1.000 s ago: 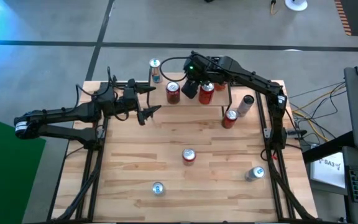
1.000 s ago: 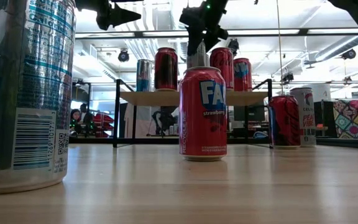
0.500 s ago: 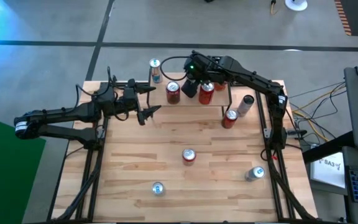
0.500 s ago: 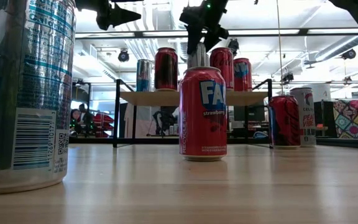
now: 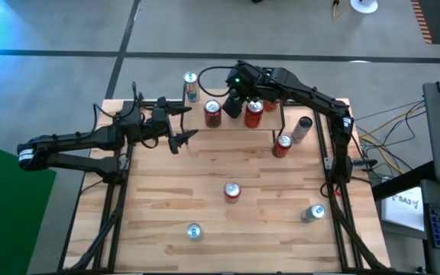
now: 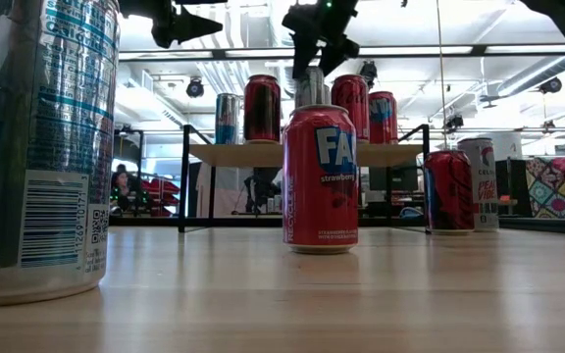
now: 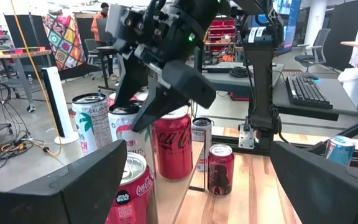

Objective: Place canned beverage on shelf
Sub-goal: Put the white pink soda can on the shelf, then adjust the white pink soda can on the shelf

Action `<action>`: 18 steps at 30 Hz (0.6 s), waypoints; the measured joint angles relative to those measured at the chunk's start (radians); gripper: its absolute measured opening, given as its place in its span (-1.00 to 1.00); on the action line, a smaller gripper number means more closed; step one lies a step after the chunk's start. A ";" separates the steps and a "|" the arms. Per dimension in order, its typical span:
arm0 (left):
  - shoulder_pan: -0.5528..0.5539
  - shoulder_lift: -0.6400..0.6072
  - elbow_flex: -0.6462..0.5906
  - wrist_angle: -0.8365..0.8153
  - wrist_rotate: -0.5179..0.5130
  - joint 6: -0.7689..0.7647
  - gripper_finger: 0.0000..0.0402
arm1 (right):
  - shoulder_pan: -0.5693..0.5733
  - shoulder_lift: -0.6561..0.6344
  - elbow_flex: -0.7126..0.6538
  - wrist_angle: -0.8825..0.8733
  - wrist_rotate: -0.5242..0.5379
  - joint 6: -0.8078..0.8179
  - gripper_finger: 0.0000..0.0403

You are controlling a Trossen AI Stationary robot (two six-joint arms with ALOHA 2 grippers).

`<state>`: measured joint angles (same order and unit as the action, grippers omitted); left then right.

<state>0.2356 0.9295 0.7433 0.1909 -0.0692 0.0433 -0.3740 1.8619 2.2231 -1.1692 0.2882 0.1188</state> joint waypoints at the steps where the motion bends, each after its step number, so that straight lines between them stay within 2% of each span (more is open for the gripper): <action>1: 0.000 0.000 0.000 0.000 0.000 0.000 0.90 | 0.000 -0.001 0.006 0.000 0.000 0.000 0.60; 10: 0.000 0.000 0.000 0.001 0.000 0.043 0.90 | 0.000 -0.003 0.112 0.000 0.000 -0.047 0.56; 15: 0.000 0.000 0.000 0.002 -0.001 0.154 0.90 | -0.004 -0.012 0.132 0.054 0.000 -0.188 0.56; 18: 0.000 0.001 0.000 0.013 -0.038 0.225 0.90 | -0.021 -0.012 0.132 0.072 -0.001 -0.284 0.54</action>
<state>0.2356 0.9306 0.7433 0.2035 -0.1068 0.2681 -0.3946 1.8496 2.3550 -1.0971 0.2868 -0.1652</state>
